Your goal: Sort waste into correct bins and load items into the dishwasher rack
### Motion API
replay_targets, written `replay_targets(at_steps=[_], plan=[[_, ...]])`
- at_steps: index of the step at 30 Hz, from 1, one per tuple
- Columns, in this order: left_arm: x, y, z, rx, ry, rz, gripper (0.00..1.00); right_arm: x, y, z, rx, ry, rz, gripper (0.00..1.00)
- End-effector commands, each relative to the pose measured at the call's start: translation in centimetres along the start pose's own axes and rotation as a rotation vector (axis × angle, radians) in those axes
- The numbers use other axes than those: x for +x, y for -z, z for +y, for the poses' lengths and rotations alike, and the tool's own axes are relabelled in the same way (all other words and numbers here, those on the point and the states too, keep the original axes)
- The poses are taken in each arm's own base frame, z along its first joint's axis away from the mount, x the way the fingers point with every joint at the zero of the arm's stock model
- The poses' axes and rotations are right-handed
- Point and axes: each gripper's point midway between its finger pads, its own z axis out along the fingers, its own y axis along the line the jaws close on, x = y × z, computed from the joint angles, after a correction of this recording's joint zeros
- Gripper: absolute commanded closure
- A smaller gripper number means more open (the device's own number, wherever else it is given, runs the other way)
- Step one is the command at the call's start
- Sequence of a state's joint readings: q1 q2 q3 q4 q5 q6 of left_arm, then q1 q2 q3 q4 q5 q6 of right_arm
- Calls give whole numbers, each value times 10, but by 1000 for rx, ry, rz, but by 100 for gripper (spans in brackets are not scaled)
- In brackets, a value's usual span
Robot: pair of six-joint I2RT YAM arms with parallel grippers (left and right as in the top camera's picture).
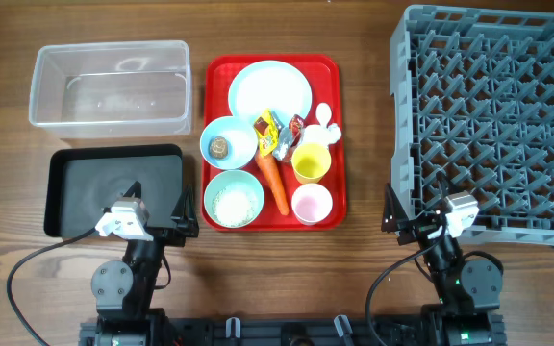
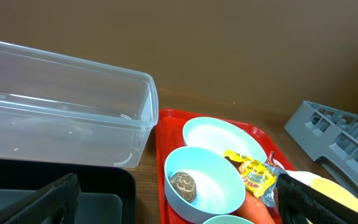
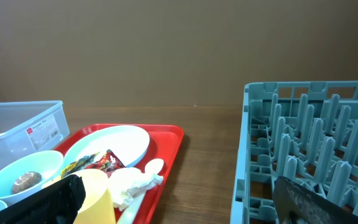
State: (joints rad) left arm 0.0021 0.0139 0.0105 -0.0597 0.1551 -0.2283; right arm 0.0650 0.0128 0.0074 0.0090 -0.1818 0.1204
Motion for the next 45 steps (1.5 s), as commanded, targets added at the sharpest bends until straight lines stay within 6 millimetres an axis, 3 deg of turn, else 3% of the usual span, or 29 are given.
replay_targets(at_steps=[1, 7, 15, 24, 29, 33, 35, 39, 41, 45], plan=[[1, 0, -1, 13, 42, 3, 0, -1, 0, 0, 3, -12, -5, 0], [-1, 1, -13, 76, 37, -1, 0, -1, 0, 0, 1, -13, -5, 0], [-9, 1, -15, 84, 30, -28, 0, -7, 1, 17, -91, -7, -14, 0], [-59, -8, -26, 53, -46, 12, 0, -68, 9, 30, -124, 74, -88, 0], [-87, -34, -46, 82, -139, 189, 0, -98, 4, 40, -157, 120, 8, 0], [-102, -59, -69, 89, -201, 349, 0, -122, 0, 47, -182, 127, 190, 0], [-96, -68, -81, 89, -217, 439, 0, -129, -1, 47, -180, 133, 257, 0], [-53, -82, -105, 114, -271, 665, 0, -134, -4, 45, -168, 112, 418, 0], [-20, -84, -119, 155, -301, 770, 0, -125, -8, 44, -166, 86, 503, 0], [27, -79, -141, 221, -344, 912, 0, -99, -19, 38, -163, 51, 619, 0]])
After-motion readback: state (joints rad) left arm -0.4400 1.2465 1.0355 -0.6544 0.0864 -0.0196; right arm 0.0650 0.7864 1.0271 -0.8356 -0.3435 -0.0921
